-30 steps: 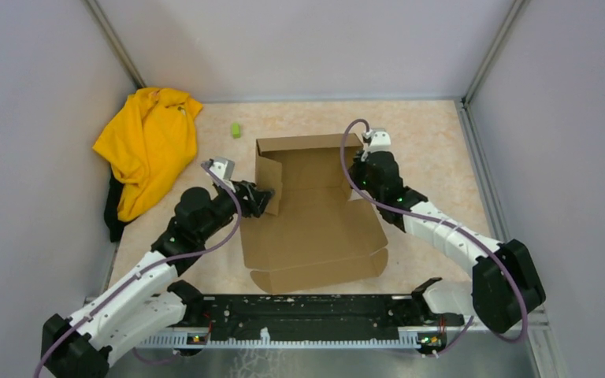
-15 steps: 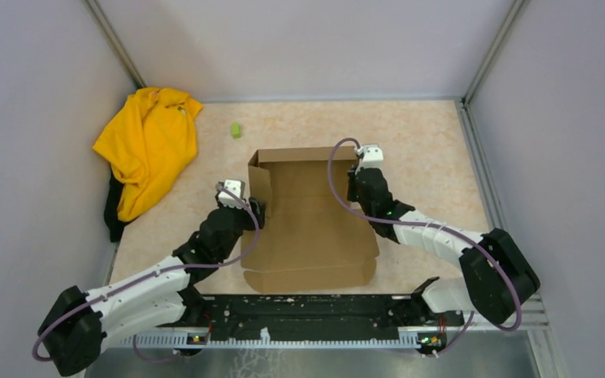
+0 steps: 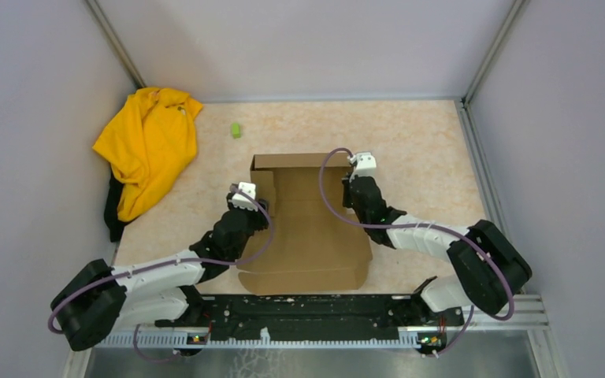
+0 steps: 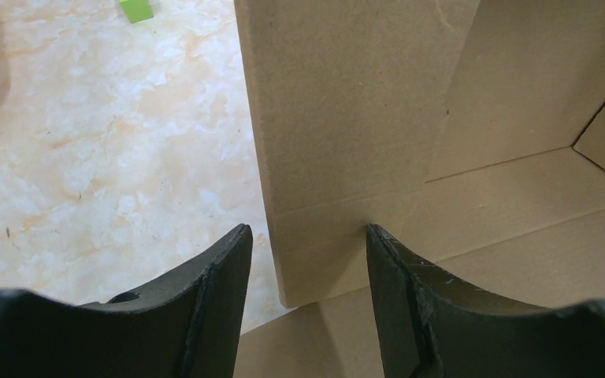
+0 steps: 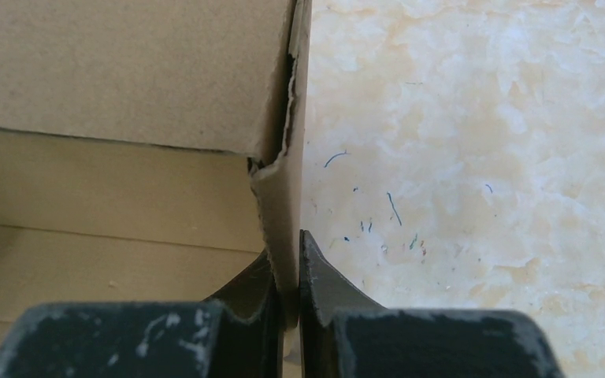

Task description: Fold the paper box

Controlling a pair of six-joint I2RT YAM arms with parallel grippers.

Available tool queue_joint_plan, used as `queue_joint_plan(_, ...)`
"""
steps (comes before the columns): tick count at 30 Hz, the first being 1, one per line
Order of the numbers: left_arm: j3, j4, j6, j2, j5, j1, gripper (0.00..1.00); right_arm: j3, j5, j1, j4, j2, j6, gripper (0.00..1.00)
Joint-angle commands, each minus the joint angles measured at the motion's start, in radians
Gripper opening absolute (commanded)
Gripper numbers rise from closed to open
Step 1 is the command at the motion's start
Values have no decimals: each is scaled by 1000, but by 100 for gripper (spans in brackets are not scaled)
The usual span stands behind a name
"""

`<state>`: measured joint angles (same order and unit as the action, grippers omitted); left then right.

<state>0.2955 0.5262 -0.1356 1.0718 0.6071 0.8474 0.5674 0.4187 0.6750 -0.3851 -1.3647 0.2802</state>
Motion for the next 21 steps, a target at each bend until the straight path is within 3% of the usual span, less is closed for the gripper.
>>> queue_joint_plan(1, -16, 112, 33, 25, 69, 16, 61, -17, 3, 38, -94, 2, -16, 0)
queue_joint_plan(11, -31, 239, 65, 122, 184, 53, 56, -85, 26, 70, -159, 6, -27, 0)
queue_joint_plan(21, 40, 295, 89, 262, 345, 139, 41, -140, 61, 101, -232, -15, -39, 0)
